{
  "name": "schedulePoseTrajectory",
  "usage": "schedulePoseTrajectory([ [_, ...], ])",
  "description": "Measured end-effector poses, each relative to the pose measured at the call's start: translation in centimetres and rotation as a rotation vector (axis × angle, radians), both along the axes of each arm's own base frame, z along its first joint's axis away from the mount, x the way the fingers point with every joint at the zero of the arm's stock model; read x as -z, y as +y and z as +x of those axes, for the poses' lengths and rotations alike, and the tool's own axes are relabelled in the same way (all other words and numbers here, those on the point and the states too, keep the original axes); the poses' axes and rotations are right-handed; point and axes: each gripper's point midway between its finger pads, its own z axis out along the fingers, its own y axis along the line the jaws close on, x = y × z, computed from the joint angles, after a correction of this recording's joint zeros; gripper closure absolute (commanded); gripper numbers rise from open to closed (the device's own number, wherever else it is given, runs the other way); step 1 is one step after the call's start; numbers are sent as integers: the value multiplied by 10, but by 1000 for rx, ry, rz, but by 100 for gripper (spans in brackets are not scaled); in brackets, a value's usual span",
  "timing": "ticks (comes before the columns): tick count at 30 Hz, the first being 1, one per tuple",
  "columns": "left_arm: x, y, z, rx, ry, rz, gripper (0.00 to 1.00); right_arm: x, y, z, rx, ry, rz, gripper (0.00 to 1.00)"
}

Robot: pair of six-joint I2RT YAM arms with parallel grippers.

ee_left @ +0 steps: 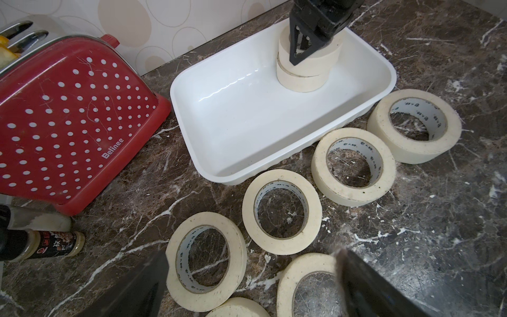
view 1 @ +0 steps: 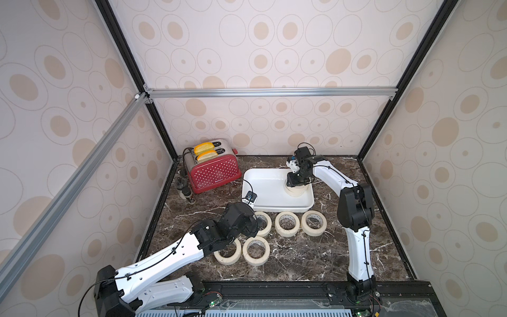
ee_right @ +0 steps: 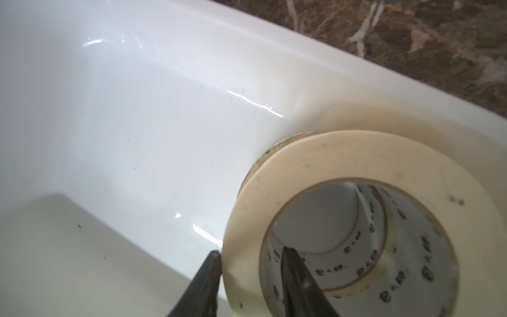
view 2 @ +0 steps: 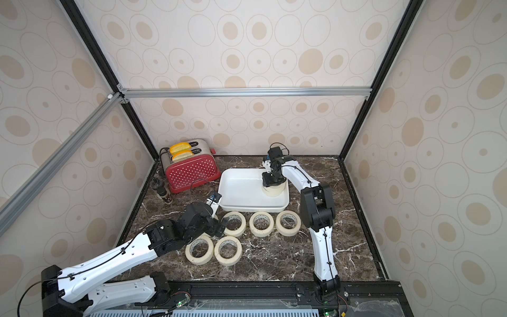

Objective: Take out the art tape in the storage box
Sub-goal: Pick up the art tape from the storage box.

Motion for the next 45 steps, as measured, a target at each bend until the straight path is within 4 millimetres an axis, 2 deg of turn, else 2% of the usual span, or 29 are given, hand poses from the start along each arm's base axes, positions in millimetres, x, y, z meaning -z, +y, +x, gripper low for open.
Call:
schedulePoseTrajectory([
  [4, 0, 1, 1, -5, -2, 6, 1, -2, 2, 1, -10, -7, 7, 84],
  [12, 0, 3, 2, -17, -9, 14, 1, -2, 2, 0, -18, -12, 11, 88],
  [17, -1, 6, 4, -31, -19, 22, 1, -10, -1, -16, -25, -5, 23, 88],
  [20, -1, 7, 5, -38, -24, 25, 1, -23, -4, -31, -33, -12, 30, 89],
  [25, -2, 9, 6, -54, -32, 28, 1, -59, -7, -57, -44, -68, 64, 89],
  [31, -3, 11, 7, -66, -40, 25, 1, -90, -11, -100, -74, -123, 112, 89],
  [35, -3, 12, 5, -58, -49, 4, 1, -95, -19, -136, -100, -122, 127, 89],
  [41, -14, 10, 4, -45, -80, -41, 1, -95, -35, -183, -124, -119, 147, 89],
  [45, -17, 8, 5, -40, -89, -48, 1, -89, -35, -215, -159, -99, 167, 89],
])
